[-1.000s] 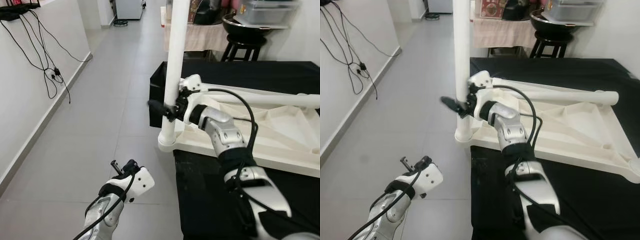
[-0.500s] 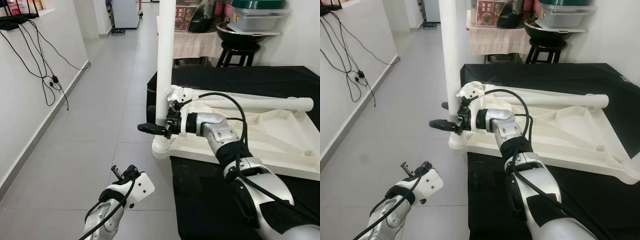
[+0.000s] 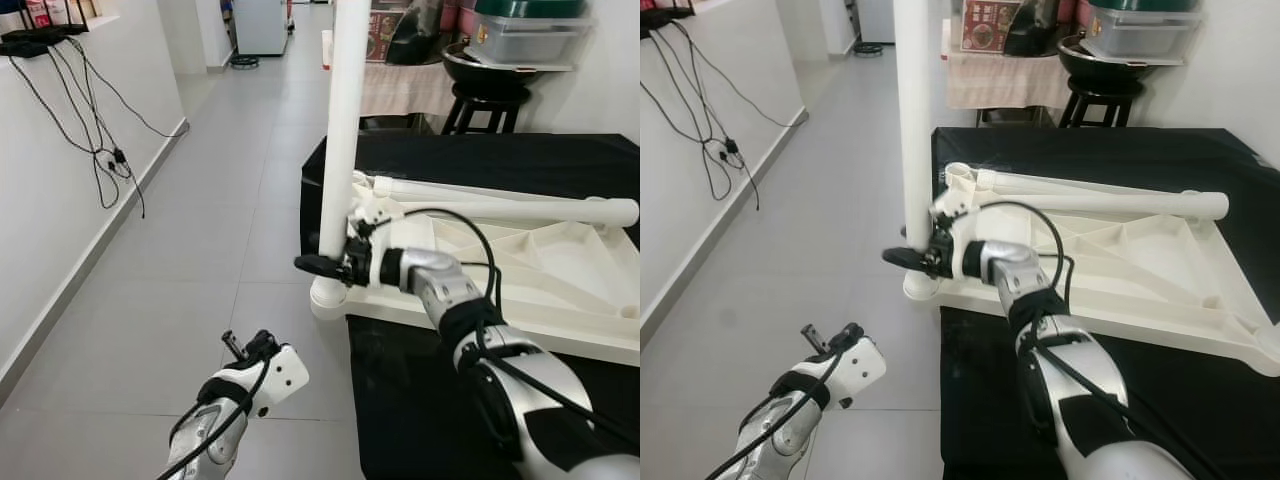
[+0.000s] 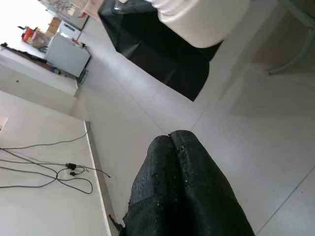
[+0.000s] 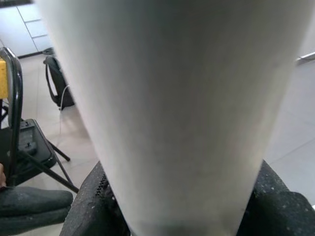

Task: Building children table

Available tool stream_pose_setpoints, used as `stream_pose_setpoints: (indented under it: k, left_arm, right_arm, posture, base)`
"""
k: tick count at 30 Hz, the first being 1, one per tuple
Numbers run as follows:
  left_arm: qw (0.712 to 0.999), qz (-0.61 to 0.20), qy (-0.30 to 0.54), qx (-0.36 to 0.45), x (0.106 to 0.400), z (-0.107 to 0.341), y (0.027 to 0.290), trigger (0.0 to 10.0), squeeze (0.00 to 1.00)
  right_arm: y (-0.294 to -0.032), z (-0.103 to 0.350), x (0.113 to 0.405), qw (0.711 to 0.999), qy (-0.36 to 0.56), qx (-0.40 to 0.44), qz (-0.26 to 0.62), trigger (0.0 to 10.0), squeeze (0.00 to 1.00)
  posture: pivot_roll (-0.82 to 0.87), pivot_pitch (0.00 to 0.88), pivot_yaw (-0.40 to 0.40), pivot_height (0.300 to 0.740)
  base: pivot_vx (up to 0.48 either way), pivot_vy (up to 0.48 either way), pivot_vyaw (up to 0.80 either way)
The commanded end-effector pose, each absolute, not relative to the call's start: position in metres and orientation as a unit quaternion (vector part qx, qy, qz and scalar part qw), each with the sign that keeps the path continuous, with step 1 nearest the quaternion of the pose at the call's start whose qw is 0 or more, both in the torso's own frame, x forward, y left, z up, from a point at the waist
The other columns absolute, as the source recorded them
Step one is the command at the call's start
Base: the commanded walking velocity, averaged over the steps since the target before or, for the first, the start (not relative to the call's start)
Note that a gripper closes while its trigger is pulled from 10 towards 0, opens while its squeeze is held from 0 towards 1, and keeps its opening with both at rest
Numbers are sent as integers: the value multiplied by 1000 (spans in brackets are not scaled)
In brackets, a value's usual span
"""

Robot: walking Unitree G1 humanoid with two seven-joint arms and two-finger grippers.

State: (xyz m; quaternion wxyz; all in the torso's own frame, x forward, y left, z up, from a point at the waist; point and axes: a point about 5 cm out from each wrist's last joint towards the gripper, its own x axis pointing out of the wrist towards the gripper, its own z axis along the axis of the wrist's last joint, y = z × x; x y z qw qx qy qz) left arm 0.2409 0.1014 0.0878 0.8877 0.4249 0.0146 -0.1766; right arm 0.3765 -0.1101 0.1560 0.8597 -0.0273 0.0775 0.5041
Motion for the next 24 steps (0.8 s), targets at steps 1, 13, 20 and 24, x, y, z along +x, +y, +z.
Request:
stream_pose_setpoints:
  k: [1,13,20,24]
  left_arm:
    - [888,-180,23,422,240,85,104,10000,0]
    - [889,-180,24,421,238,84,108,10000,0]
    - [889,-180,25,421,238,84,110,10000,0]
    - [889,-180,25,421,237,84,111,10000,0]
  right_arm:
    - [-122,123,361,858,119,-16,500,0,0]
    - [-133,101,332,983,131,-32,123,0,0]
    - [-132,121,344,989,84,-38,115,0,0]
    - [-124,122,342,989,84,-32,122,0,0]
  posture:
    - [36,0,-21,740]
    - [13,0,-22,740]
    - [40,0,-23,740]
    - [46,0,-19,740]
  base:
    - [0,0,0]
    - [0,0,0]
    - [0,0,0]
    - [0,0,0]
